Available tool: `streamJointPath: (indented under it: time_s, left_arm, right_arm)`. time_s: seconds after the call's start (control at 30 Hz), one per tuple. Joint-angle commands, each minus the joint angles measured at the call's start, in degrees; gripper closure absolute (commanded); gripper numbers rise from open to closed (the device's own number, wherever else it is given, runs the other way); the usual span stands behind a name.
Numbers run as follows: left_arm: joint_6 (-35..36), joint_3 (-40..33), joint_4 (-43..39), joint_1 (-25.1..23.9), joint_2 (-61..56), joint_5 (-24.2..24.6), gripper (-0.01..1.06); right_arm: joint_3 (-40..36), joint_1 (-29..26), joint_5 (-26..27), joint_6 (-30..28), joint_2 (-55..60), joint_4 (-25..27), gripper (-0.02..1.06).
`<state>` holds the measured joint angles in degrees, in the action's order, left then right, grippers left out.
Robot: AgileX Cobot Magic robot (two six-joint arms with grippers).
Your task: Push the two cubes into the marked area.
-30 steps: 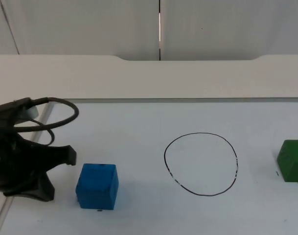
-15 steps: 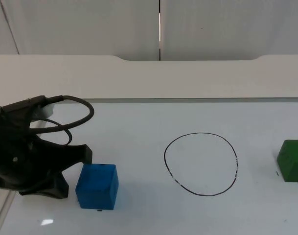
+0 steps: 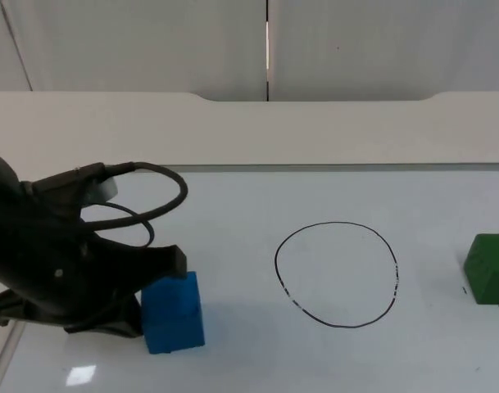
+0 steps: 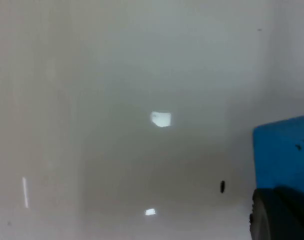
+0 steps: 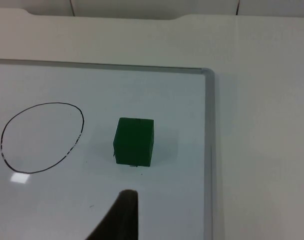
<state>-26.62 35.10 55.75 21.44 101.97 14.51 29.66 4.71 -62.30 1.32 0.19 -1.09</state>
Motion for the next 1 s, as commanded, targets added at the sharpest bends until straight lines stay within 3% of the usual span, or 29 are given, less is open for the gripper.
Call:
streamJointPath:
  time_s: [0.0, 0.97]
  left_arm:
    - [0.3, 0.2, 1.6, 0.9, -0.1, -0.3, 1.05]
    - [0.3, 0.2, 5.1, 3.2, 2.0, 0.1, 1.05]
  right_arm:
    - [-0.2, -0.4, 0.5, -0.7, -0.2, 0.0, 0.0]
    - [-0.2, -0.4, 0.5, -0.9, -0.2, 0.2, 0.0]
